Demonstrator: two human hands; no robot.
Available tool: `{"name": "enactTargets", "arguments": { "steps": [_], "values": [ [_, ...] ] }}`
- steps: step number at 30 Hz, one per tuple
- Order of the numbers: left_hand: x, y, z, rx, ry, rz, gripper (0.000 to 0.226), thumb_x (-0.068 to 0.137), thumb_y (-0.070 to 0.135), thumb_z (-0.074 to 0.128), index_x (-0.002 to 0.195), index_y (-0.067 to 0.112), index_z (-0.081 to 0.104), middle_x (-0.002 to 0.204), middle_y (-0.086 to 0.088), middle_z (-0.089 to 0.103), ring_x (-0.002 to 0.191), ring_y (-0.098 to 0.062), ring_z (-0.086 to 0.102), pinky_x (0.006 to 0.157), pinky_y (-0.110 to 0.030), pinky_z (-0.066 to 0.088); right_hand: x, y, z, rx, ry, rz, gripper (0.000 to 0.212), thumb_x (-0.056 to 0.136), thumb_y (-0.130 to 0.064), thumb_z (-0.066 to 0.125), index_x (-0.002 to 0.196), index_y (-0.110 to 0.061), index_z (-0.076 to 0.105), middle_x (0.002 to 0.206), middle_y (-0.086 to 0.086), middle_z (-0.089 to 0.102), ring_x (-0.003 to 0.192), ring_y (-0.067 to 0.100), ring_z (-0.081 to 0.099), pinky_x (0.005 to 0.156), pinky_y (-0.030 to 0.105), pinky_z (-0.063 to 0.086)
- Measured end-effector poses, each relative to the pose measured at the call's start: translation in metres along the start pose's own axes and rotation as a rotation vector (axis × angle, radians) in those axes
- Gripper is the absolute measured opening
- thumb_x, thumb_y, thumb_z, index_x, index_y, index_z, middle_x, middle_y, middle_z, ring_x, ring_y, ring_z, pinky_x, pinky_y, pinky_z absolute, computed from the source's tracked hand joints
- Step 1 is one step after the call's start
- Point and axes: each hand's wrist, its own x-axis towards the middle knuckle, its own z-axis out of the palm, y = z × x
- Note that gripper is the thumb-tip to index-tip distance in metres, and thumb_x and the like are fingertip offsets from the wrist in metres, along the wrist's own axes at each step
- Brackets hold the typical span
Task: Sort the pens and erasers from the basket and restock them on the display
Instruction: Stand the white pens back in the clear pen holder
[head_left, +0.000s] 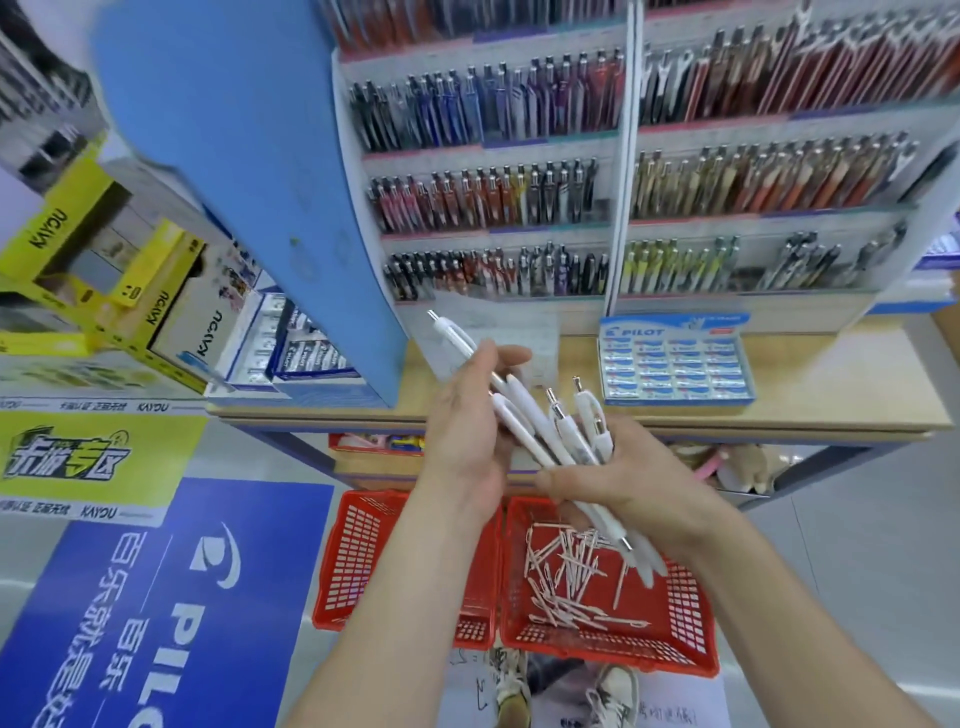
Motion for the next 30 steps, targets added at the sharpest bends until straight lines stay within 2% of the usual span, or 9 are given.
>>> {"name": "enactTargets", "arguments": {
  "steps": [3, 6, 11, 14, 17, 20, 23, 28, 30],
  "values": [
    [0.028, 0.018, -0.02, 0.07, -0.054, 0.062, 0.021, 0.096, 0.02, 0.05, 0.089, 0.011, 0.068, 0.064, 0.002, 0.046, 0.052, -0.009, 0.037, 0.049, -0.023, 0.031, 0.01, -0.004, -0.003, -0.04, -0.003, 0.055, 0.019, 0.076, -0.015, 0.073, 0.062, -0.018, 0.06, 0.052, 0.013, 0.055, 0.049, 0.022, 0.049, 0.055, 0.033, 0.041],
    [0.056, 0.037, -0.039, 0.206, -0.021, 0.141, 0.011, 0.091, 0.007, 0.059, 0.101, 0.011, 0.059, 0.062, -0.002, 0.054, 0.046, -0.009, 0.045, 0.045, -0.021, 0.041, 0.021, 0.001, -0.006, -0.067, 0.081, 0.152, 0.012, 0.078, -0.007, 0.072, 0.072, -0.017, 0.069, 0.059, 0.013, 0.056, 0.053, 0.021, 0.051, 0.055, 0.029, 0.043],
    [0.103, 0.047, -0.062, 0.756, 0.031, 0.248, 0.015, 0.087, 0.02, 0.066, 0.098, 0.019, 0.055, 0.078, -0.009, 0.067, 0.052, -0.013, 0.059, 0.056, -0.032, 0.056, 0.066, 0.028, -0.017, 0.179, 0.568, 0.263, 0.014, 0.082, -0.001, 0.063, 0.073, -0.011, 0.06, 0.059, 0.009, 0.05, 0.043, 0.019, 0.05, 0.046, 0.026, 0.042],
    [0.13, 0.037, -0.071, 1.18, -0.059, 0.21, 0.028, 0.087, 0.033, 0.064, 0.113, 0.025, 0.06, 0.086, -0.004, 0.07, 0.073, -0.025, 0.067, 0.071, -0.041, 0.057, 0.104, 0.036, -0.022, 0.086, 0.765, 0.239, 0.018, 0.086, -0.012, 0.065, 0.071, -0.015, 0.055, 0.057, 0.005, 0.05, 0.044, 0.017, 0.05, 0.048, 0.026, 0.043],
    [0.141, 0.027, -0.074, 1.422, -0.133, 0.226, 0.018, 0.089, 0.029, 0.059, 0.097, 0.014, 0.066, 0.086, -0.006, 0.071, 0.081, -0.025, 0.065, 0.074, -0.036, 0.053, 0.134, 0.042, -0.027, 0.043, 0.874, 0.216, 0.017, 0.085, -0.013, 0.065, 0.071, -0.014, 0.056, 0.054, 0.003, 0.045, 0.042, 0.017, 0.042, 0.041, 0.024, 0.033],
    [0.143, 0.021, -0.076, 1.522, -0.151, 0.349, 0.027, 0.092, 0.028, 0.051, 0.076, 0.01, 0.061, 0.067, -0.006, 0.065, 0.065, -0.024, 0.06, 0.057, -0.031, 0.042, 0.145, 0.05, -0.03, 0.089, 0.9, 0.217, 0.015, 0.084, -0.014, 0.067, 0.072, -0.014, 0.058, 0.053, 0.003, 0.042, 0.044, 0.018, 0.038, 0.045, 0.029, 0.032],
    [0.14, 0.016, -0.081, 1.506, -0.224, 0.365, 0.03, 0.092, 0.029, 0.05, 0.07, 0.011, 0.061, 0.061, -0.005, 0.064, 0.059, -0.02, 0.058, 0.056, -0.033, 0.043, 0.141, 0.057, -0.029, 0.065, 0.914, 0.22, 0.014, 0.084, -0.014, 0.069, 0.074, -0.014, 0.059, 0.052, 0.002, 0.044, 0.042, 0.018, 0.04, 0.043, 0.026, 0.036],
    [0.13, 0.008, -0.093, 1.328, -0.337, 0.259, 0.01, 0.088, 0.029, 0.06, 0.088, 0.026, 0.069, 0.074, 0.006, 0.069, 0.069, -0.012, 0.064, 0.07, -0.033, 0.053, 0.119, 0.072, -0.02, 0.033, 1.009, 0.251, 0.012, 0.08, -0.004, 0.066, 0.074, -0.011, 0.058, 0.058, 0.008, 0.048, 0.044, 0.02, 0.041, 0.046, 0.026, 0.037],
    [0.127, 0.01, -0.097, 1.173, -0.348, 0.184, 0.012, 0.085, 0.027, 0.066, 0.096, 0.033, 0.065, 0.077, 0.001, 0.069, 0.072, -0.016, 0.067, 0.071, -0.038, 0.056, 0.114, 0.077, -0.014, 0.045, 1.035, 0.257, 0.013, 0.079, -0.003, 0.065, 0.073, -0.012, 0.058, 0.058, 0.007, 0.048, 0.045, 0.018, 0.04, 0.048, 0.026, 0.036]
  ]
}}
